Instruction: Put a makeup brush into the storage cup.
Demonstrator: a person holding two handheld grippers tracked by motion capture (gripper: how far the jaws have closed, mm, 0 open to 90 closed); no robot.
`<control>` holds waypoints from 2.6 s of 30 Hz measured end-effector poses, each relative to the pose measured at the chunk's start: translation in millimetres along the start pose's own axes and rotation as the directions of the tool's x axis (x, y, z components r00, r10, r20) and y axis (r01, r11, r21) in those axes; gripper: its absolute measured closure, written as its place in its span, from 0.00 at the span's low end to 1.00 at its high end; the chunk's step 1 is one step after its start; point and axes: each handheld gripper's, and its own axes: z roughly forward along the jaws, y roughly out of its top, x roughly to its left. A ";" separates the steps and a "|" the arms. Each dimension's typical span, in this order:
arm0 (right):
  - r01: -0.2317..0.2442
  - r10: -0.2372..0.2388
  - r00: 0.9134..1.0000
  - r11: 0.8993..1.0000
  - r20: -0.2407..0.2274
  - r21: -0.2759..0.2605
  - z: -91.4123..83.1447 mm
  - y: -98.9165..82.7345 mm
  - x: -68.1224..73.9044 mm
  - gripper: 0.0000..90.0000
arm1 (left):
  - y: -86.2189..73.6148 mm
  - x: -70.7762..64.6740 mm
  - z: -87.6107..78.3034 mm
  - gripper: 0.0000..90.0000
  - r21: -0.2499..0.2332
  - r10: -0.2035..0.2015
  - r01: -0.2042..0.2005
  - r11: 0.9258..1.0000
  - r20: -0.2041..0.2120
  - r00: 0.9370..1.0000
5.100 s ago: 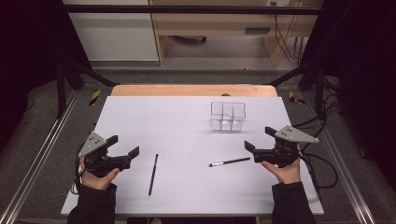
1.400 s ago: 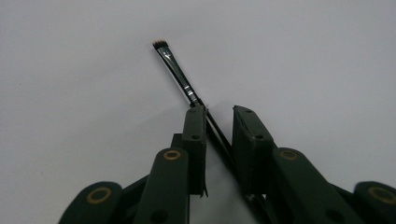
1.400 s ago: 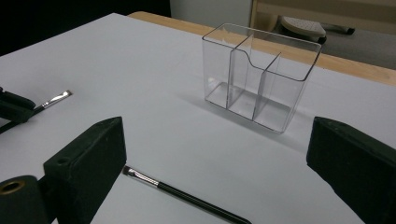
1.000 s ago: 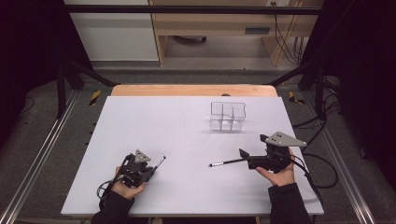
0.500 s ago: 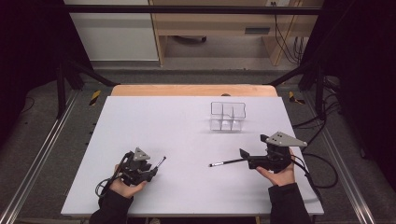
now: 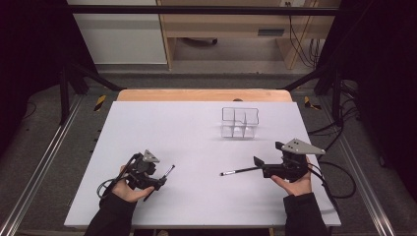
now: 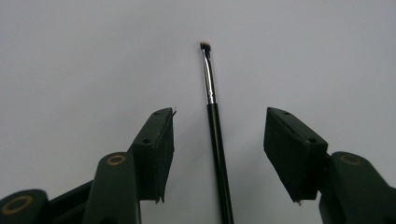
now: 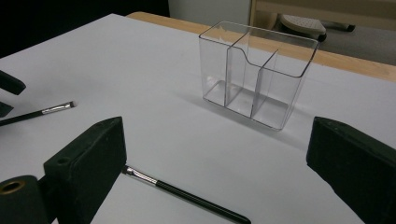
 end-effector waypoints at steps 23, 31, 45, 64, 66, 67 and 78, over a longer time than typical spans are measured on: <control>-0.005 0.005 1.000 1.000 -0.008 0.006 0.0 -0.7 -0.1 0.06 | -0.6 -2.8 19.3 0.84 0.116 0.024 -0.025 0.993 0.014 1.000; -0.008 0.008 1.000 1.000 -0.009 0.002 -1.0 -0.4 -0.4 0.06 | -0.4 -4.4 19.1 0.90 0.126 0.008 -0.009 0.992 0.009 1.000; -0.010 0.010 1.000 1.000 -0.018 0.010 1.5 -1.2 0.8 0.06 | -1.0 -6.0 18.7 0.92 0.118 0.020 -0.020 0.993 0.006 1.000; -0.026 0.025 0.999 1.000 -0.036 -0.001 1.6 -0.5 2.0 0.06 | 3.7 -13.9 -17.2 0.92 -0.090 0.024 -0.025 0.996 -0.014 1.000; -0.027 0.027 0.999 1.000 -0.038 -0.004 1.6 -0.1 2.9 0.06 | 3.9 -14.8 -19.1 0.92 -0.105 0.026 -0.028 0.994 -0.016 1.000; -0.027 0.027 0.999 1.000 -0.038 -0.004 1.9 -0.1 3.3 0.06 | 4.0 -15.3 -20.1 0.92 -0.110 0.027 -0.028 0.993 -0.013 1.000; -0.038 0.037 0.998 0.999 -0.054 -0.007 5.1 0.3 6.9 0.06 | 4.9 -23.4 -28.6 0.92 -0.197 0.027 -0.033 0.980 -0.032 0.999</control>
